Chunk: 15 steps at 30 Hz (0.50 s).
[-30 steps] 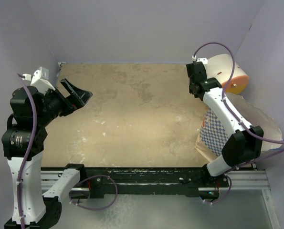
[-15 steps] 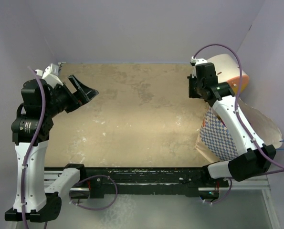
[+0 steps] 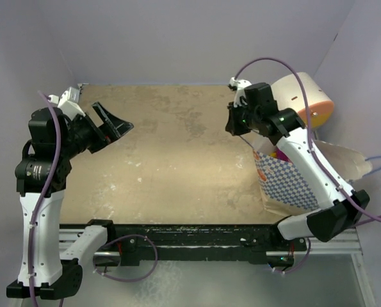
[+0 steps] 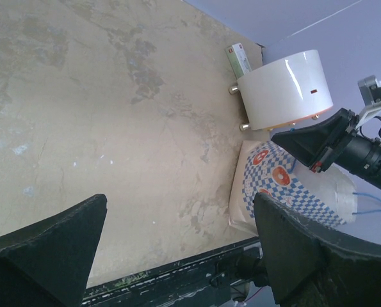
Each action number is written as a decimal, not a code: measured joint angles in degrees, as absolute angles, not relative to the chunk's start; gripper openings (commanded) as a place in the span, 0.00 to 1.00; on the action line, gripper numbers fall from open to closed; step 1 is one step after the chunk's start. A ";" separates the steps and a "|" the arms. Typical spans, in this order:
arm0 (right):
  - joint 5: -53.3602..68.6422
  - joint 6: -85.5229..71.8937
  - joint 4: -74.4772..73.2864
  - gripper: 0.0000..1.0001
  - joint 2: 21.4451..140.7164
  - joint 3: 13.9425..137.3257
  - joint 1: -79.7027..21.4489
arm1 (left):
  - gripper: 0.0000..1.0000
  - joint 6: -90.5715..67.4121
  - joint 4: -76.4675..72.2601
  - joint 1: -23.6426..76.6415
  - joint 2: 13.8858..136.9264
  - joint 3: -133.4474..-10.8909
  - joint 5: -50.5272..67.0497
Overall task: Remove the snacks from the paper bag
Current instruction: Move the paper bag to the center of the board.
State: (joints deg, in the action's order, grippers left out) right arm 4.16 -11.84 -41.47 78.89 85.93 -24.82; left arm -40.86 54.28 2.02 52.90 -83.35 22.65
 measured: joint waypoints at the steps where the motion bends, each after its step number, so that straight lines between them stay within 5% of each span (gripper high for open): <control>1: 4.32 -12.56 -41.54 0.00 79.85 87.24 -26.83 | 0.99 -40.84 54.61 2.02 52.75 -83.59 22.48; 15: 13.21 -25.54 -30.00 0.00 107.90 110.67 -48.12 | 0.99 -39.38 60.93 2.02 50.13 -88.68 17.41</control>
State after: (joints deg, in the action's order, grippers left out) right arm 13.21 -25.54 -30.00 107.90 110.67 -48.12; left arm -39.38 60.93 2.02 50.13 -88.68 17.41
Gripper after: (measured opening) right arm 0.012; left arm 0.990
